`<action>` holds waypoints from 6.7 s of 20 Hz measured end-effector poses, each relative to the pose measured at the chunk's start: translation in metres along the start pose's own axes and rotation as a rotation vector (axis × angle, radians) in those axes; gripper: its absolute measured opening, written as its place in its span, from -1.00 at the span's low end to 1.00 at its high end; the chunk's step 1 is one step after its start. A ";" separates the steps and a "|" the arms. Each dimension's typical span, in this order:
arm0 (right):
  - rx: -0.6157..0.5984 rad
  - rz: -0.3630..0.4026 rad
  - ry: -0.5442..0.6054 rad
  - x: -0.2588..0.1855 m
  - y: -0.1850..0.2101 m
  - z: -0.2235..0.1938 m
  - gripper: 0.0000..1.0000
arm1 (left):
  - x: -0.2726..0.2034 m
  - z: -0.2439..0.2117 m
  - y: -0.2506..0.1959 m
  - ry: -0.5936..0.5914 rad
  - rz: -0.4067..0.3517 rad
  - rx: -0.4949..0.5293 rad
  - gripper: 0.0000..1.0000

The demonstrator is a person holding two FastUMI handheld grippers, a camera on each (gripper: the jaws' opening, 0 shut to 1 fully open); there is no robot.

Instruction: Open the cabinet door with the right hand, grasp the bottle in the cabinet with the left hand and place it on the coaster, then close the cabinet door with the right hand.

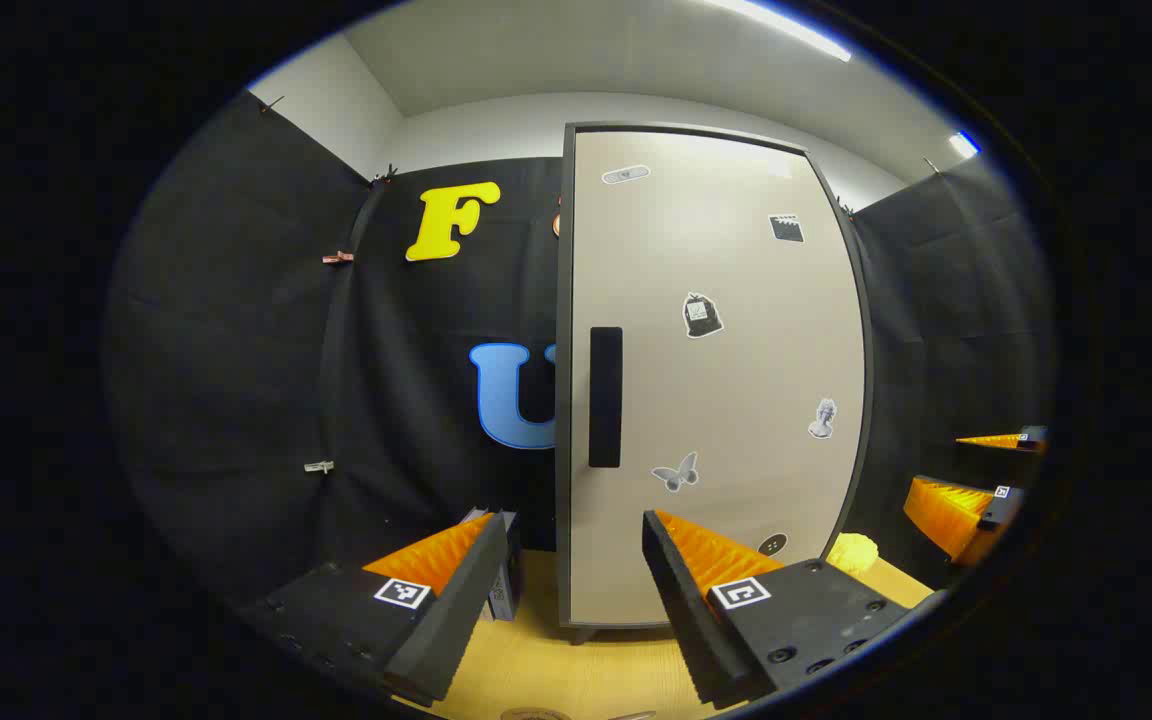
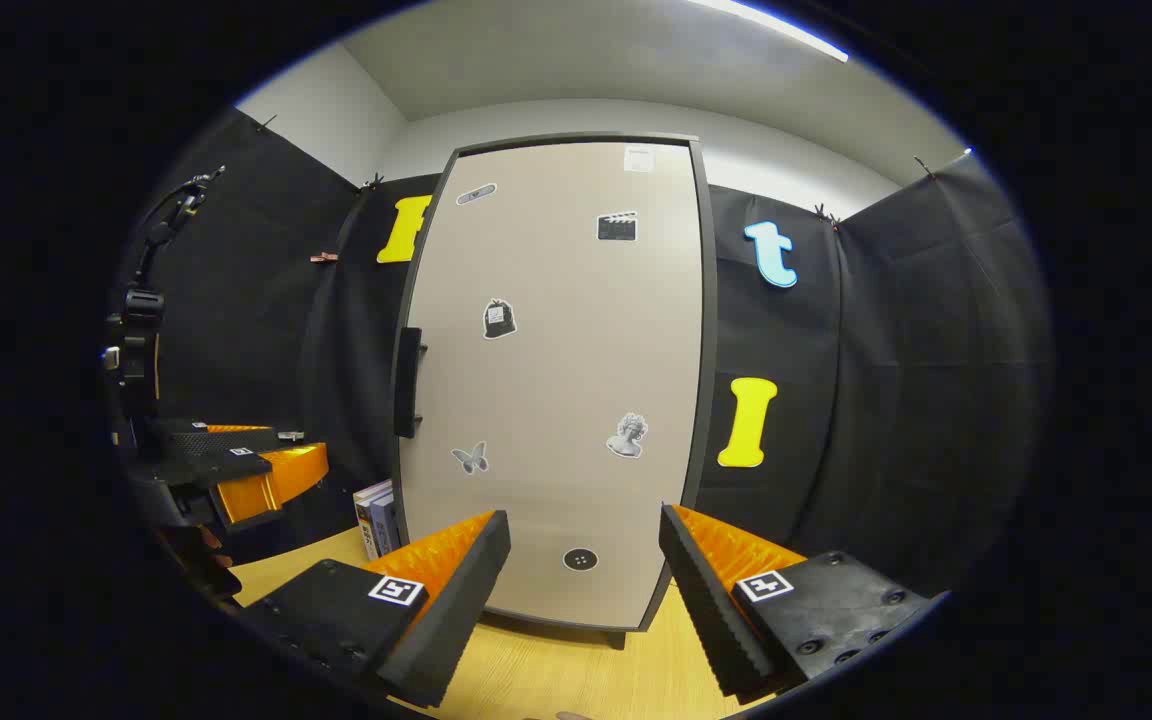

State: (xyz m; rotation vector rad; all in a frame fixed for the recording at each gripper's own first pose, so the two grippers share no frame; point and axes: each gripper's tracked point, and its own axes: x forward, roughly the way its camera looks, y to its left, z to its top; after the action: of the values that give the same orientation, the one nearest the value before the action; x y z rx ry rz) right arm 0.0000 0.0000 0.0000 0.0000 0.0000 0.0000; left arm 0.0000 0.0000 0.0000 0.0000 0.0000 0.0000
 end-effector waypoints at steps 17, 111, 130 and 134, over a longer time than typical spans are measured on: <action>0.049 0.056 0.022 -0.003 -0.014 0.002 0.94 | -0.023 0.014 -0.007 -0.025 0.034 -0.053 0.73; 0.045 -0.295 0.063 -0.017 0.056 0.050 -0.79 | -0.007 -0.029 0.018 0.086 -0.610 -0.067 0.72; 0.230 -0.139 -0.037 -0.093 -0.099 0.048 -0.85 | 0.121 -0.018 -0.128 0.056 -0.478 -0.010 0.72; 0.257 -0.231 -0.080 -0.122 -0.140 0.050 -0.85 | 0.172 -0.009 -0.141 0.012 -0.441 0.030 0.66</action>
State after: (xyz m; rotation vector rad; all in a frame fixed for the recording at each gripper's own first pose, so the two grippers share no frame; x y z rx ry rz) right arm -0.1219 -0.1399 0.0504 0.2571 -0.0798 -0.2312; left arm 0.1724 -0.1408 -0.0086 0.0296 0.0119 -0.4412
